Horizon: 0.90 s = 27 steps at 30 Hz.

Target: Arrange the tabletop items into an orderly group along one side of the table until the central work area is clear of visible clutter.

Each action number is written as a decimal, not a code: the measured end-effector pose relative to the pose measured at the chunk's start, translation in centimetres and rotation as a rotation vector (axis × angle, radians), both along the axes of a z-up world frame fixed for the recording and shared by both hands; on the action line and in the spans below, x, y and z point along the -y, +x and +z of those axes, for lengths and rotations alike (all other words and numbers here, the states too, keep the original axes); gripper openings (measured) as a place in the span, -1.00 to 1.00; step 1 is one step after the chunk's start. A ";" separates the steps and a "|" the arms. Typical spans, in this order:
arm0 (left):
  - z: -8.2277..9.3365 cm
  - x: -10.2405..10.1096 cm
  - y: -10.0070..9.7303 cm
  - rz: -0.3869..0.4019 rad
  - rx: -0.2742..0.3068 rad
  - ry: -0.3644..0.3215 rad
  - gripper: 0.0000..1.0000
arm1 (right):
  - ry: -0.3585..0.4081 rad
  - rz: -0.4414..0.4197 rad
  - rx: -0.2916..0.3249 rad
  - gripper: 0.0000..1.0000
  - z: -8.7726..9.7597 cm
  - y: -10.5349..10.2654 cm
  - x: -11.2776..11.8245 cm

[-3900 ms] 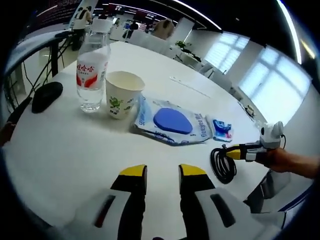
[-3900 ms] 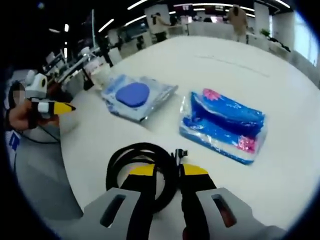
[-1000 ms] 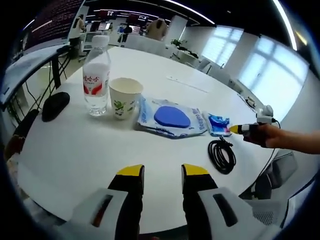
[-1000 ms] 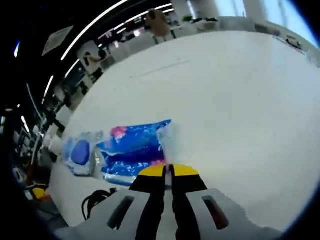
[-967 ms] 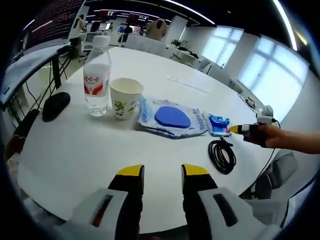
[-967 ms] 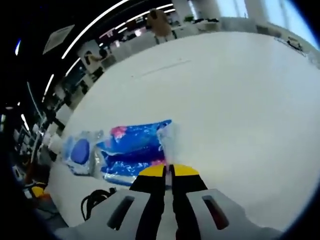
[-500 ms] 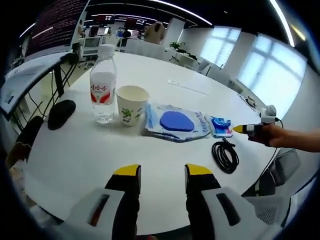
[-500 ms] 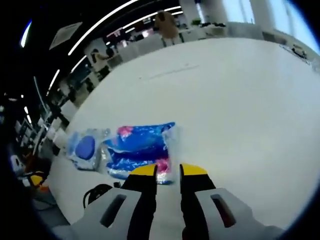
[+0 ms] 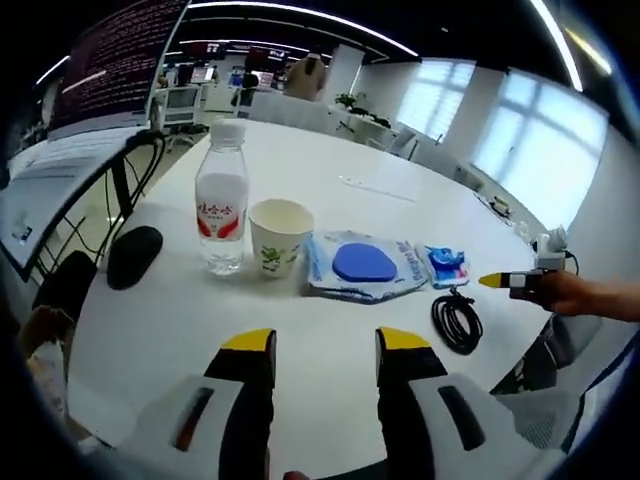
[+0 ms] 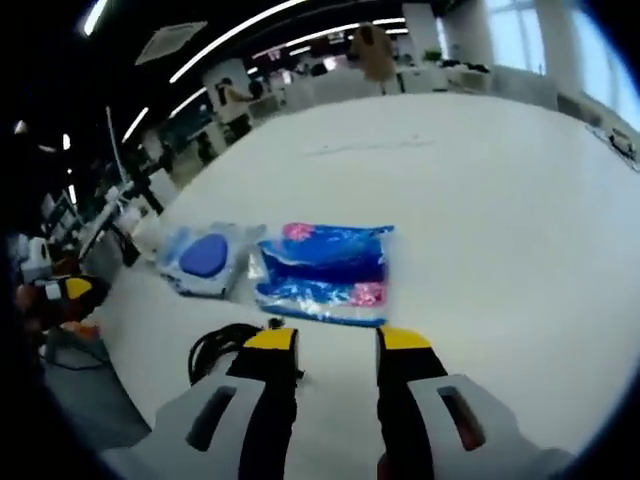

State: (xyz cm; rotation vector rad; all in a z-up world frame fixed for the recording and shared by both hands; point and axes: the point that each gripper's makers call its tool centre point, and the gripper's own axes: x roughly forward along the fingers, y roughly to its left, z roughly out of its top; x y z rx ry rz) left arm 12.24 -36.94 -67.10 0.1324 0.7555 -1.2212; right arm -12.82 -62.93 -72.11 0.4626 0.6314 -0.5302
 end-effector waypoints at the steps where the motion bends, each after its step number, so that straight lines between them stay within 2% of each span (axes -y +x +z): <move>1: 0.4 0.0 -0.1 -0.008 -0.002 -0.008 -0.23 | -0.008 0.015 -0.001 -0.29 0.2 0.1 -0.3; 6: 0.8 0.1 0.1 -0.037 0.018 -0.011 -0.20 | -0.020 0.026 0.011 -0.11 1.3 0.4 -2.3; 9: 1.0 0.1 0.0 -0.051 -0.007 -0.028 -0.15 | -0.018 0.041 0.019 0.01 1.7 0.6 -3.4; 13: 1.2 -0.1 0.3 -0.059 0.005 -0.028 -0.13 | -0.016 0.068 0.026 0.12 2.0 0.6 -5.0; 19: 1.4 -0.4 1.0 -0.055 0.004 -0.032 -0.08 | -0.017 0.096 0.010 0.19 2.2 0.1 -6.8; 27: 1.6 -0.3 1.1 -0.069 0.008 -0.039 0.01 | -0.015 0.091 0.021 0.23 2.9 0.0 -8.1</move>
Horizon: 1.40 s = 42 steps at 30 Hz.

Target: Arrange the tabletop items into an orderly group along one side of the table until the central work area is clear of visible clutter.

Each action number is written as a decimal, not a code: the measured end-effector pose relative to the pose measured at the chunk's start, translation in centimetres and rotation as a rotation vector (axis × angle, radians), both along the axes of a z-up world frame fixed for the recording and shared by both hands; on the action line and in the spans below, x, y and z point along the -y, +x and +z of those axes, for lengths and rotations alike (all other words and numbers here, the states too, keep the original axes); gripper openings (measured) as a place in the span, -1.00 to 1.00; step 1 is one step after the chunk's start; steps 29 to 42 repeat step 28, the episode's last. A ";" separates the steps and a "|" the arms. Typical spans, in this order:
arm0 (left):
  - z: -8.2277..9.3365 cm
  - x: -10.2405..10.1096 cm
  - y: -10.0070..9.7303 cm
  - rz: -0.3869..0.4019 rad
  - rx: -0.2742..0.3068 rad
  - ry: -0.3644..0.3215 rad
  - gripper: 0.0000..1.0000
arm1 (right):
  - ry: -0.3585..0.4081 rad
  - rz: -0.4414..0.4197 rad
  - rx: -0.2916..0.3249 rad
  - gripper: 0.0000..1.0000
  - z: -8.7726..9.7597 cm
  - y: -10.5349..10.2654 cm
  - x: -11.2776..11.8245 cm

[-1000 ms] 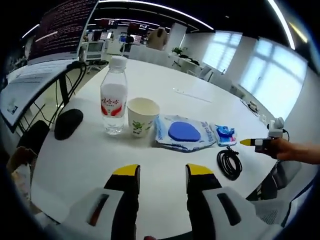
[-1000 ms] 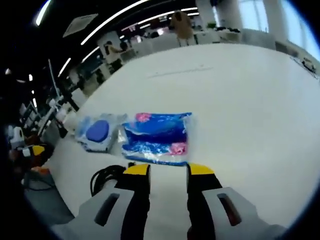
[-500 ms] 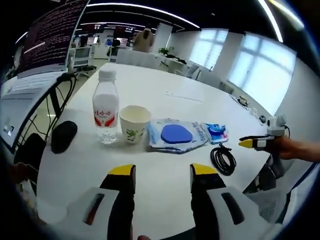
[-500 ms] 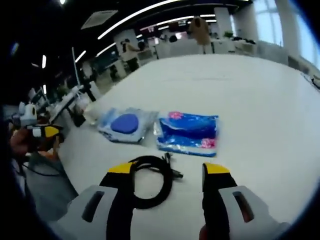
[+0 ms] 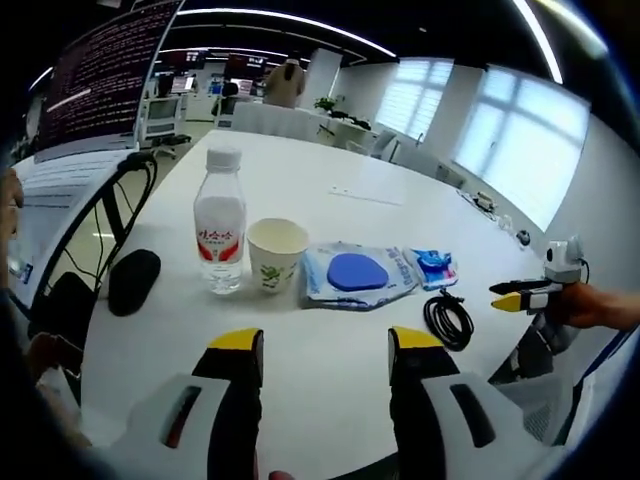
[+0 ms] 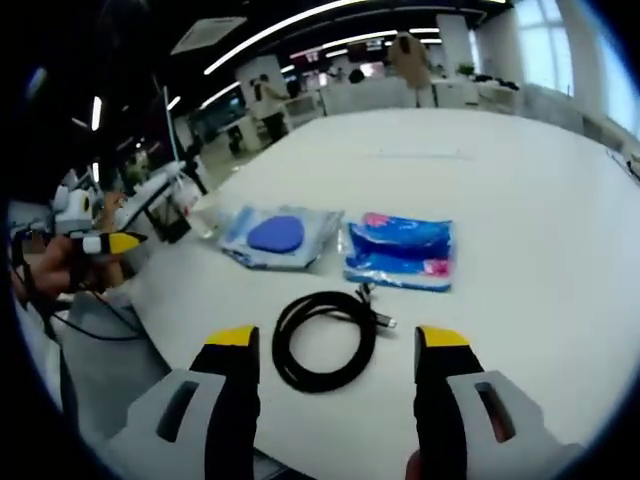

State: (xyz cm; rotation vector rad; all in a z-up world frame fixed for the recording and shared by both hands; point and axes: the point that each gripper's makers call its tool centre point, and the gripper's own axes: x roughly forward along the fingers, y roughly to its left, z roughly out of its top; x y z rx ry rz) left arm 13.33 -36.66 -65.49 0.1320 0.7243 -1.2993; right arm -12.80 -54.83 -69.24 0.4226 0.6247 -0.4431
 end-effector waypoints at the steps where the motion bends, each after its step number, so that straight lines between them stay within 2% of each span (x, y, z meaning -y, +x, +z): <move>1: 0.0 0.0 0.0 -0.002 -0.001 -0.001 0.01 | 0.003 0.005 0.000 0.24 0.0 0.1 -0.3; 7: -0.1 -0.2 0.0 -0.005 -0.001 0.004 0.03 | 0.013 0.016 -0.003 0.25 -0.2 0.4 -1.4; 10: -0.1 -0.4 -0.1 -0.011 0.002 0.007 0.04 | -0.005 0.062 -0.040 0.24 -0.5 0.7 -2.2; 27: -0.2 -0.7 -0.2 -0.030 0.004 0.015 0.10 | 0.010 0.076 -0.010 0.26 -0.1 2.2 -3.0; 42: -0.2 -0.7 -0.2 -0.028 0.003 0.015 0.10 | 0.012 0.077 -0.010 0.26 -0.1 2.3 -3.0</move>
